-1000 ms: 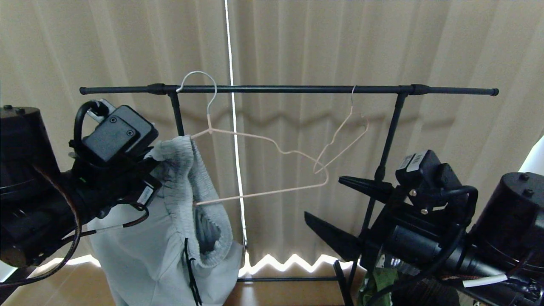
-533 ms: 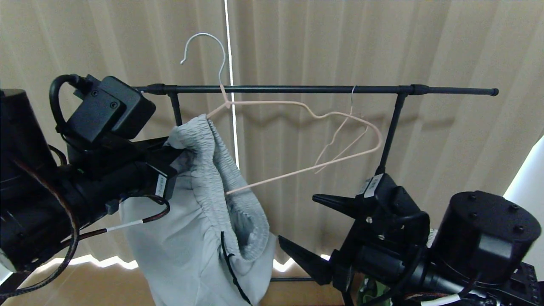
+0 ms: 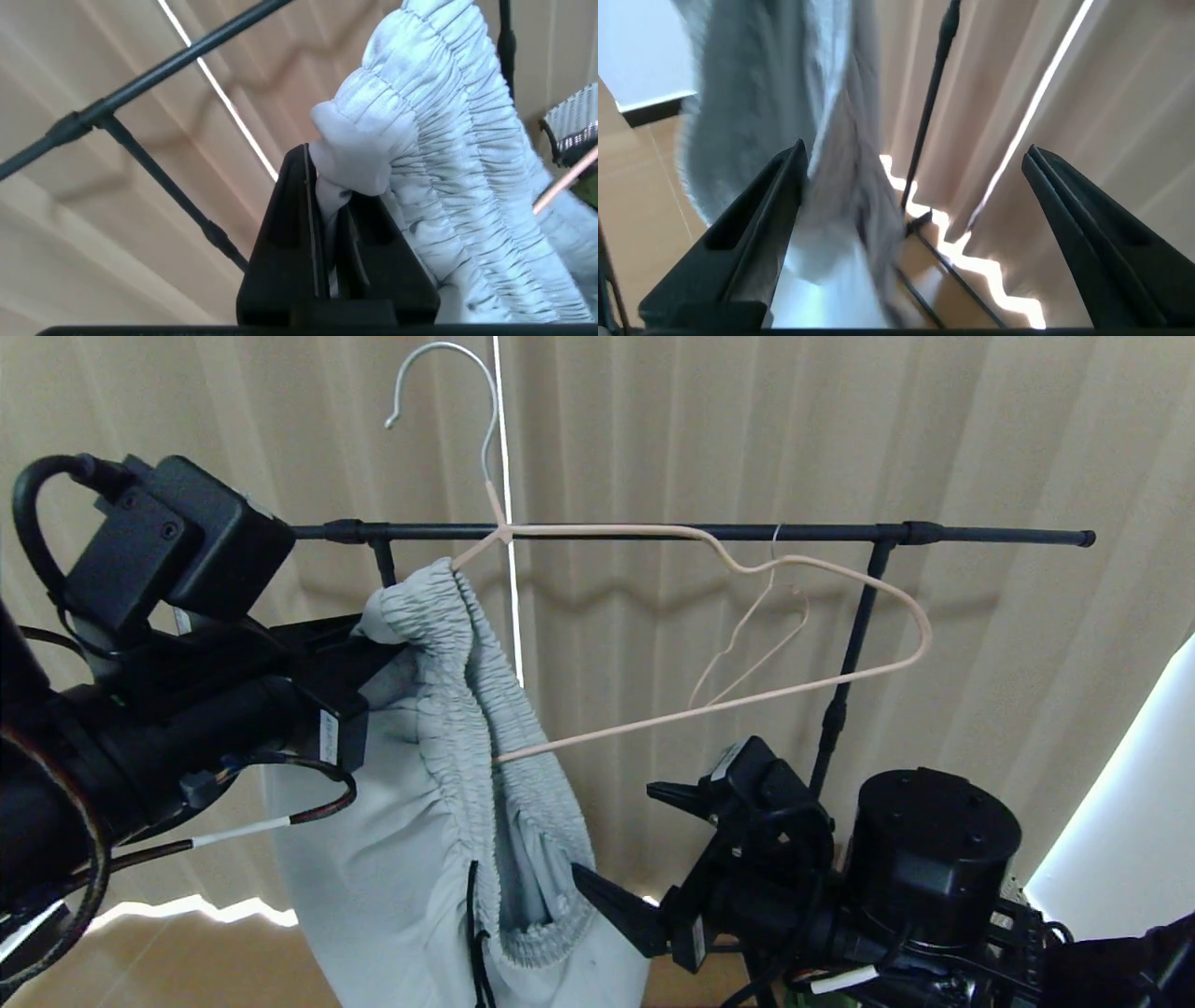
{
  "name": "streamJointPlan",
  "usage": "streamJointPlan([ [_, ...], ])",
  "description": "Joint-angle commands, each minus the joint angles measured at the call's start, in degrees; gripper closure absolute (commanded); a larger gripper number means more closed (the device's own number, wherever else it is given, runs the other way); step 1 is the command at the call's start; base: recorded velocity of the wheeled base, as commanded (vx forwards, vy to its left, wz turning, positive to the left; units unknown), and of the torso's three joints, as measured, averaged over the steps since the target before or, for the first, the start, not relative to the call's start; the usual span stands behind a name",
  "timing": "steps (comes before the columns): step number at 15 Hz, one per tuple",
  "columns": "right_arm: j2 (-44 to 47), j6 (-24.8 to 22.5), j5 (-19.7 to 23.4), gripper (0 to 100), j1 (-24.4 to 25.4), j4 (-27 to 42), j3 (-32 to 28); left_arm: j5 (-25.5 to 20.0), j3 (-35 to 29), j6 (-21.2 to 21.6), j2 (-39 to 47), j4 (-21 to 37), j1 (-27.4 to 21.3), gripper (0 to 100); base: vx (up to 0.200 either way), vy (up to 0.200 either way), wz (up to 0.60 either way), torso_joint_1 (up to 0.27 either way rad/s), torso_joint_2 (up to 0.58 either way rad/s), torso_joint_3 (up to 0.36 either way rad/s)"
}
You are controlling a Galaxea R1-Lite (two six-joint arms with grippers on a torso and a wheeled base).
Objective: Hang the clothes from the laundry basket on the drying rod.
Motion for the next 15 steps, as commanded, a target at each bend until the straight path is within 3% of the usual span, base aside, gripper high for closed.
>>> streamJointPlan([
  [1,1.5,0.02,0.02,0,0.04,0.0,0.29,0.04,-0.02,0.01,-0.86,-0.03,-0.06,100,0.0,0.0,0.0,0.0,0.0,0.0],
  [5,2.38,0.28,-0.77,0,0.04,-0.09,0.81,0.13,-0.02,-0.17,-1.65,-0.12,-2.78,100,0.0,0.0,0.0,0.0,0.0,0.0],
  [10,2.2,0.19,-1.12,0,0.13,-0.09,2.13,0.04,-0.45,-0.43,-1.57,-0.65,-2.78,100,0.0,0.0,0.0,0.0,0.0,0.0],
  [11,2.29,0.28,-1.12,100,0.13,-0.18,2.13,0.04,-0.54,-0.52,-1.74,-0.65,-2.78,100,0.0,0.0,0.0,0.0,0.0,0.0],
  [15,1.5,0.02,-1.3,100,-1.45,-4.48,4.77,0.13,-0.63,-0.52,-1.39,-0.56,-2.34,100,0.0,0.0,0.0,0.0,0.0,0.0],
])
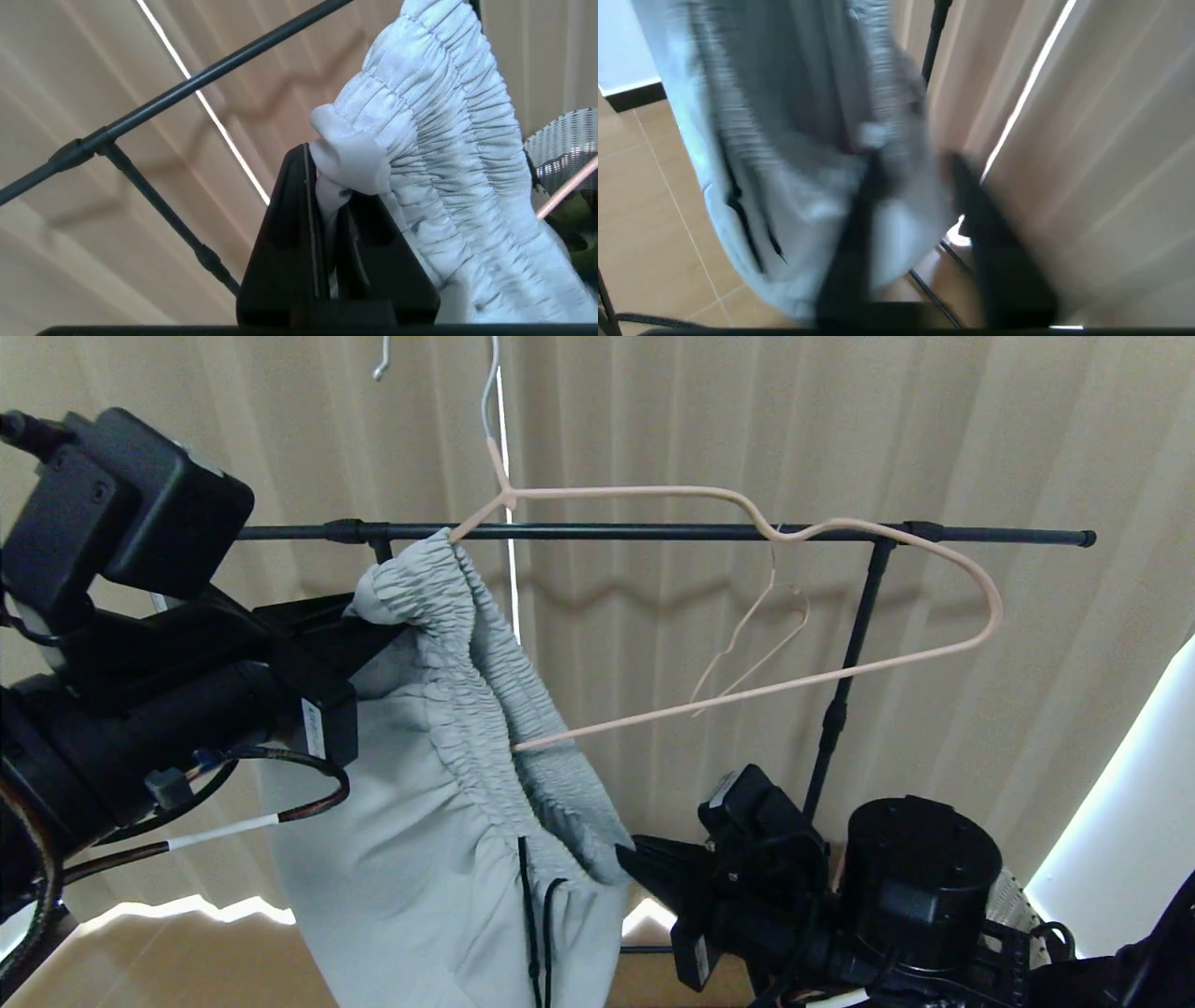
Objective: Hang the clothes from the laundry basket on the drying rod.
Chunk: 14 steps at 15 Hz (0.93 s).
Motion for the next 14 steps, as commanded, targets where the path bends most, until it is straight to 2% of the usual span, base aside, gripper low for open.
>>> streamJointPlan([
  [1,-0.95,-0.03,-0.04,100,-1.5,-0.81,1.46,0.11,0.15,0.02,0.27,0.06,0.11,100,0.0,0.0,0.0,0.0,0.0,0.0],
  [4,-5.35,-0.12,0.05,100,-8.71,-2.22,3.13,0.11,1.03,1.77,1.32,0.06,4.85,100,0.0,0.0,0.0,0.0,0.0,0.0],
  [6,-7.45,-0.03,0.13,100,-13.36,-2.22,2.96,0.02,2.88,5.99,1.85,-0.03,8.54,100,0.0,0.0,0.0,0.0,0.0,0.0],
  [8,-9.04,-0.03,0.57,100,-16.62,-2.22,2.69,0.02,4.37,8.54,1.68,-0.03,8.9,100,0.0,0.0,0.0,0.0,0.0,0.0],
  [13,-10.36,0.06,0.57,100,-19.34,-2.13,2.34,0.11,8.15,14.78,1.41,-0.03,10.39,100,0.0,0.0,0.0,0.0,0.0,0.0],
  [14,-10.36,-0.03,0.66,100,-19.43,-2.13,2.08,0.11,9.73,17.94,1.41,-0.11,11.97,100,0.0,0.0,0.0,0.0,0.0,0.0],
])
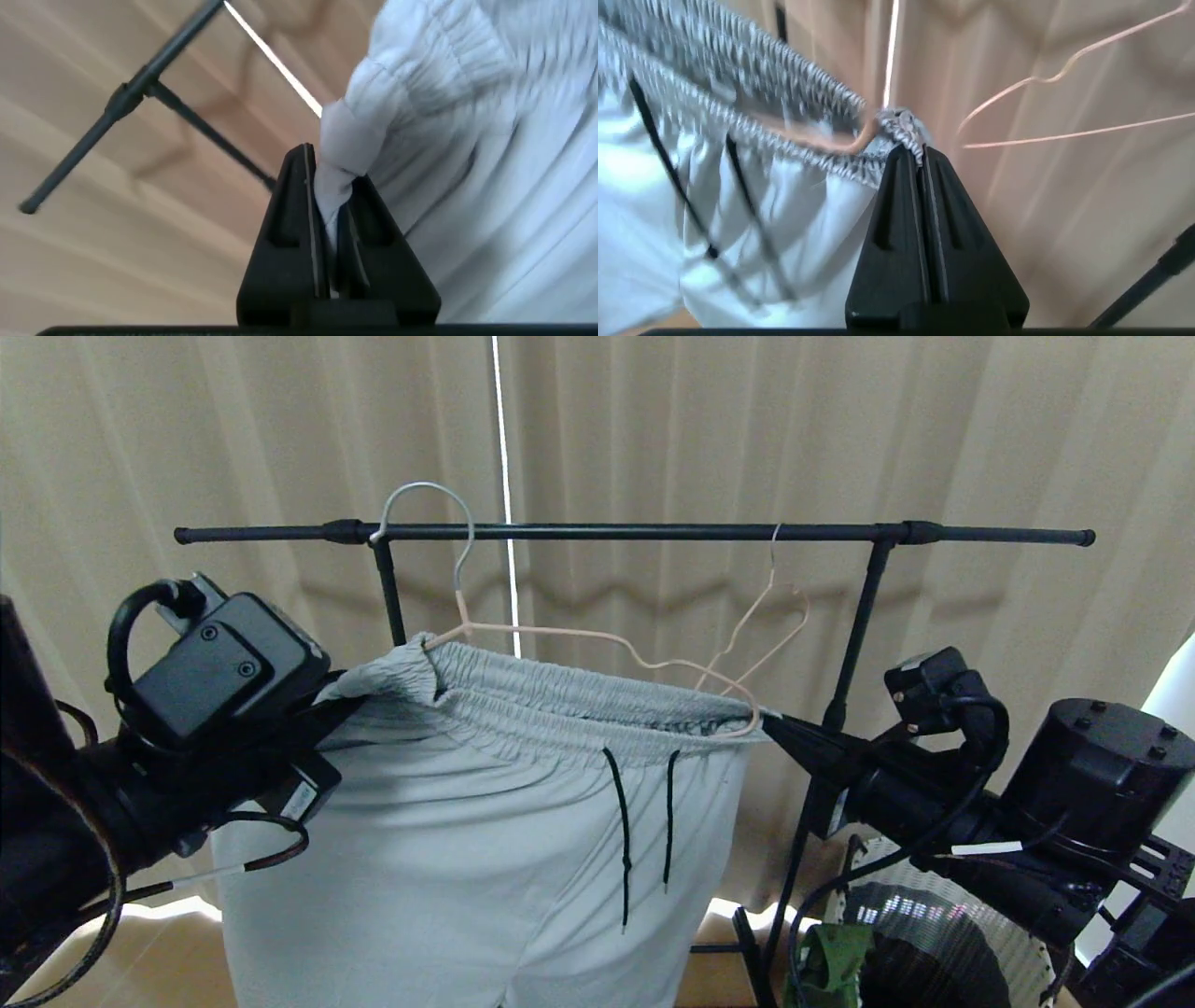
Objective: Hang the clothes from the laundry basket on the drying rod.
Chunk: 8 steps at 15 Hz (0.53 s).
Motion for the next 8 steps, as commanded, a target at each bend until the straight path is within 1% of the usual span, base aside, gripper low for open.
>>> streamJointPlan([
  [1,-0.58,-0.03,0.02,100,-0.27,-0.05,-0.24,0.14,2.15,2.28,-0.05,0.02,2.36,100,0.0,0.0,0.0,0.0,0.0,0.0],
  [2,-0.58,-0.03,0.11,100,-0.27,-0.05,-0.15,0.14,2.68,3.52,0.04,0.02,3.16,100,0.0,0.0,0.0,0.0,0.0,0.0],
  [4,-0.58,-0.03,0.46,100,0.7,0.22,-0.33,0.23,3.2,4.04,0.22,0.11,3.33,100,0.0,0.0,0.0,0.0,0.0,0.0],
  [6,-0.67,-0.21,1.69,100,0.88,0.66,-1.12,0.32,4.52,5.01,0.13,0.11,3.33,100,0.0,0.0,0.0,0.0,0.0,0.0],
  [7,-0.67,-0.29,2.04,100,0.97,0.92,-1.12,0.32,5.14,6.68,-0.05,0.02,3.6,100,0.0,0.0,0.0,0.0,0.0,0.0],
  [8,-1.2,-0.29,2.74,100,2.11,1.71,-0.77,0.32,5.84,9.67,-0.05,0.02,5.27,100,0.0,0.0,0.0,0.0,0.0,0.0],
])
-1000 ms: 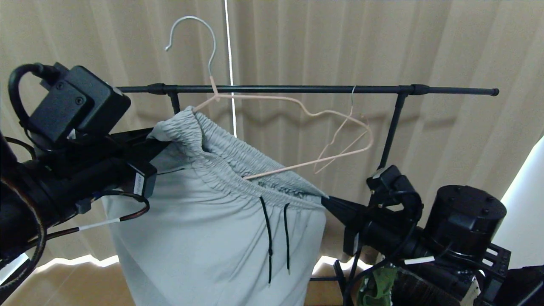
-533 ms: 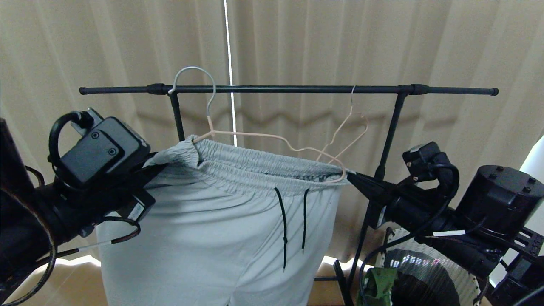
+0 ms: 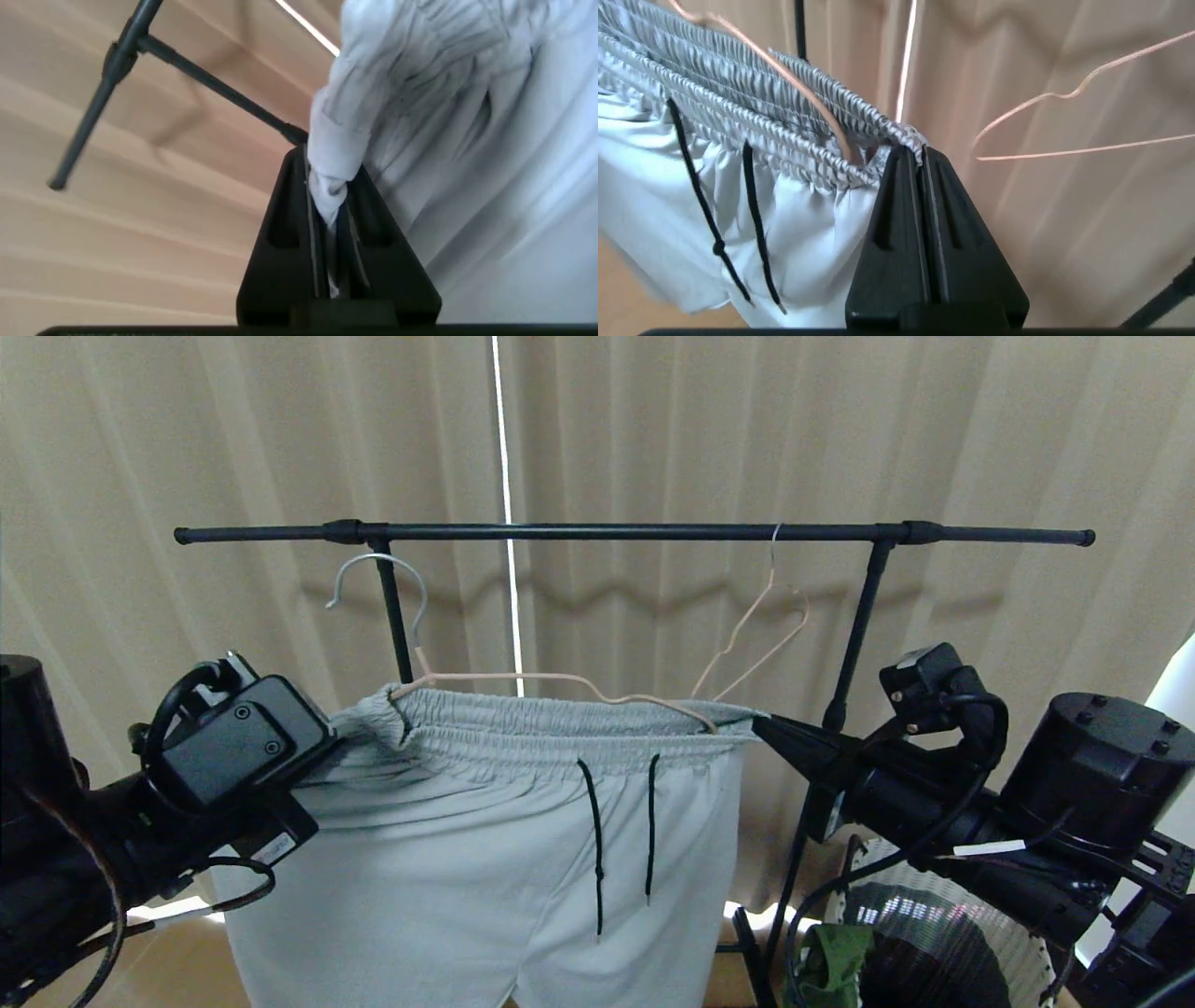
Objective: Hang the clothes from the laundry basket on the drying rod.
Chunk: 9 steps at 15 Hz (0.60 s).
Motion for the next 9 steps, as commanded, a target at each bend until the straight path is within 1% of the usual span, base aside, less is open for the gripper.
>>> streamJointPlan([
  [1,-1.95,0.06,0.78,100,2.8,1.17,0.55,-0.02,0.86,1.92,0.13,0.02,2.01,100,0.0,0.0,0.0,0.0,0.0,0.0],
  [4,-6.7,0.06,2.1,100,5.26,8.47,-1.39,-0.11,1.47,3.15,0.13,0.02,2.45,100,0.0,0.0,0.0,0.0,0.0,0.0],
  [5,-7.22,0.06,2.45,100,5.43,9.43,-1.56,-0.11,1.56,3.5,0.13,0.02,2.45,100,0.0,0.0,0.0,0.0,0.0,0.0],
  [6,-8.63,0.06,3.59,100,6.67,13.04,-1.91,-0.11,1.83,4.03,0.3,0.02,2.37,100,0.0,0.0,0.0,0.0,0.0,0.0],
  [8,-8.19,0.06,3.68,100,8.95,14.09,-1.03,0.06,1.39,2.8,0.48,-1.47,1.93,100,0.0,0.0,0.0,0.0,0.0,0.0],
  [9,-7.84,0.06,3.68,100,9.57,14.09,-1.12,0.15,1.47,0.42,0.92,-2.88,1.66,100,0.0,0.0,0.0,0.0,0.0,0.0],
])
